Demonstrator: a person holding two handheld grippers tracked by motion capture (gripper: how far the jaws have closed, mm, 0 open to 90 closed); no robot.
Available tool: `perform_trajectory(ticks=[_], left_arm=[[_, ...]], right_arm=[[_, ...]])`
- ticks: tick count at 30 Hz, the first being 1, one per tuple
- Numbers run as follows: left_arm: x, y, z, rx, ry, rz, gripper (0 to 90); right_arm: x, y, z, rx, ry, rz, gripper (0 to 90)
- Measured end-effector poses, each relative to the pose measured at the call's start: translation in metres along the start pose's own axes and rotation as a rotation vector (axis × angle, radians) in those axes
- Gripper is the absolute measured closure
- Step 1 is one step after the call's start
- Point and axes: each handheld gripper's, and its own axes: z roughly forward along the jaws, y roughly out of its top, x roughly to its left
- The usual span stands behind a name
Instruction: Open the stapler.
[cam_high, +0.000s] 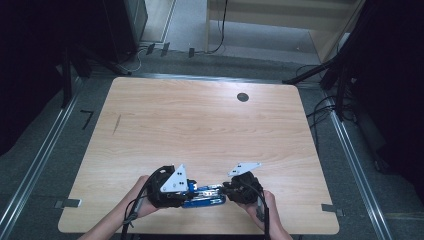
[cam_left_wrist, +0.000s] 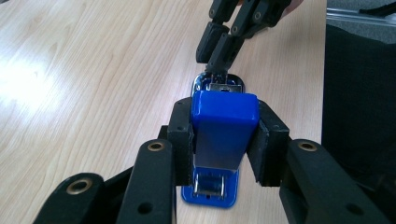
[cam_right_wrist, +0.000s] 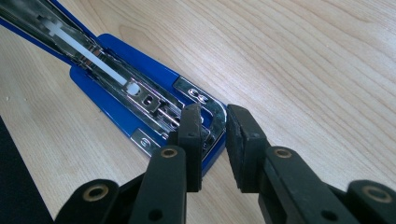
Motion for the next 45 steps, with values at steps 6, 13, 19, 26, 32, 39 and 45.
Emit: perform_trajectory(ticks=[6,13,19,26,32,39,45], left_arm=[[0.003,-0.013,-0.01,-0.006,-0.007,-0.03,66.7],[0.006,-0.031,-0.019,-0.008,-0.017,-0.07,66.5],[0.009,-0.045,-0.023,0.011,-0.029,-0.1,66.1],[0.009,-0.053,-0.025,0.017,-0.032,-0.105,65.9],[0.01,-0.052,-0.026,0.015,-0.035,-0.099,66.0],[0.01,-0.049,-0.026,0.018,-0.033,-0.092,66.7],[0.011,-0.049,-0.026,0.022,-0.034,-0.088,66.7]], right_arm=[[0.0,0.0,0.0,-0.001,0.0,0.001,78.0],[-0.001,-0.001,0.0,-0.004,0.005,0.016,77.9],[0.0,0.0,0.0,0.0,-0.002,0.016,77.9],[0.001,0.001,-0.001,-0.003,0.0,0.014,77.9],[0.007,0.009,-0.003,-0.009,-0.011,-0.022,76.6],[0.016,0.019,0.002,-0.014,-0.054,-0.081,75.7],[0.019,0.028,-0.01,-0.078,-0.029,-0.085,76.5]])
